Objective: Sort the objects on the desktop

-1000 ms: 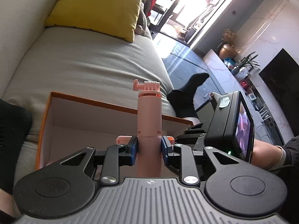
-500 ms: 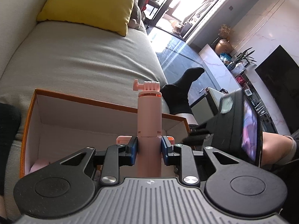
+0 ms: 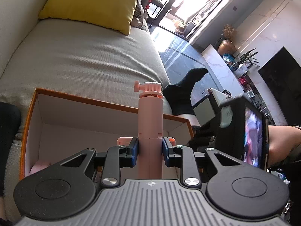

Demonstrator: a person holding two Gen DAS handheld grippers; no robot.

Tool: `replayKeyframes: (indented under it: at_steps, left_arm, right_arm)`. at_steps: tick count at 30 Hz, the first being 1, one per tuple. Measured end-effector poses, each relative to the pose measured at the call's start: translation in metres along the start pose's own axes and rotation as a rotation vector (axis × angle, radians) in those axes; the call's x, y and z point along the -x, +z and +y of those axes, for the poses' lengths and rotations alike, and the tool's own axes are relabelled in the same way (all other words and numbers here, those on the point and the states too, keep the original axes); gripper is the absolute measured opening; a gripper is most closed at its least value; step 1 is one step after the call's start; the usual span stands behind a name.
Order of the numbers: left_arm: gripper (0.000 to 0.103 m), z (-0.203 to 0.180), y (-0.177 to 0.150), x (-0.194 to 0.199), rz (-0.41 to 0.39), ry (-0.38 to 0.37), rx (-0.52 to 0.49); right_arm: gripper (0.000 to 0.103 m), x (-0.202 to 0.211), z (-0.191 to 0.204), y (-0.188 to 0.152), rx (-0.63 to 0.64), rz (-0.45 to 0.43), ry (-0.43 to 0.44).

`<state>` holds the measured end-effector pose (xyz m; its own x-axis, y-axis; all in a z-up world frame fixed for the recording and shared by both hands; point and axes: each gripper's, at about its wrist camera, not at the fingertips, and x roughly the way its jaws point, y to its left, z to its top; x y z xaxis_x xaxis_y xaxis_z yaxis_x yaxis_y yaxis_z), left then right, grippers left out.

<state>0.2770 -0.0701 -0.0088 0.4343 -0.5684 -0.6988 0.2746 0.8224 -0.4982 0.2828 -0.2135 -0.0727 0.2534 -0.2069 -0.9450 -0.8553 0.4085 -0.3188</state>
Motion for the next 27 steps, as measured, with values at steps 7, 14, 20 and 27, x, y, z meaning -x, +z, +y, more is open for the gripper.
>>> replayKeyframes:
  at_steps: [7, 14, 20, 27]
  left_arm:
    - [0.030, 0.004, 0.001, 0.001, -0.006, -0.004, 0.011]
    - [0.030, 0.013, 0.000, 0.000, 0.009, 0.002, 0.020]
    - [0.030, 0.018, 0.004, -0.006, 0.005, -0.005, 0.041]
    - [0.030, 0.021, 0.003, -0.015, 0.030, -0.009, 0.060]
  right_arm:
    - [0.001, -0.024, 0.028, 0.005, 0.130, 0.058, -0.012]
    - [0.002, -0.036, 0.044, 0.007, 0.178, 0.056, -0.007]
    - [0.008, 0.011, 0.016, 0.008, 0.049, -0.160, 0.086]
    - [0.008, -0.002, 0.034, 0.019, 0.038, -0.275, 0.130]
